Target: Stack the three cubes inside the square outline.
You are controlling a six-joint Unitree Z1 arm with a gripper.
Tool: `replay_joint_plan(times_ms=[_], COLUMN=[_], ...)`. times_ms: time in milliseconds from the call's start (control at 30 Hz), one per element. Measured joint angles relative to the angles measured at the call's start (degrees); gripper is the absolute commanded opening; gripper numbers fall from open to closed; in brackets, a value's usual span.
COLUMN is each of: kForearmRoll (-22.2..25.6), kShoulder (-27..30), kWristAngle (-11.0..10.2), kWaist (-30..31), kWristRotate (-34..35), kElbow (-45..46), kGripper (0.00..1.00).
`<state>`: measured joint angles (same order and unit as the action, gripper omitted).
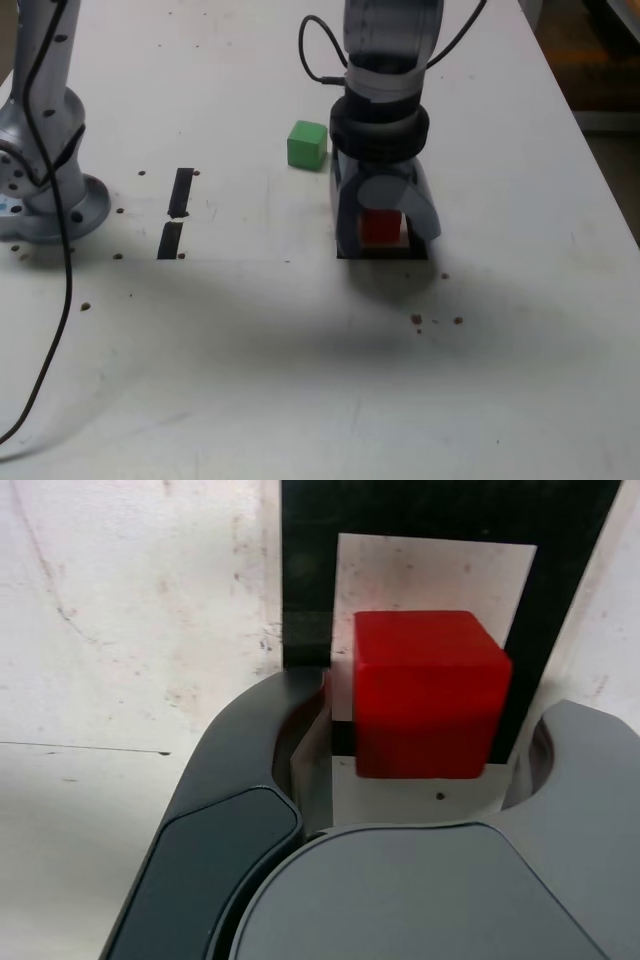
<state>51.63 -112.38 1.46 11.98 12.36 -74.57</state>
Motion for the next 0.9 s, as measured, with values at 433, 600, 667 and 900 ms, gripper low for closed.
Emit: replay_joint_plan(times_ms=[433,600,667,900], kForearmRoll=[0.48,0.53,0.46,0.49], kShoulder=[5.01,6.79,7.50,9.23], kWristAngle=[-1.74,-4.37,-5.35,-5.45], kWaist=[0.00,-0.03,-0.31,-3.12], kWristRotate=[0.56,1.63,1.73,1.64], kElbow=[0.51,-0.25,-0.85,-0.78], kGripper=[0.94,0.98,0.99,1.00])
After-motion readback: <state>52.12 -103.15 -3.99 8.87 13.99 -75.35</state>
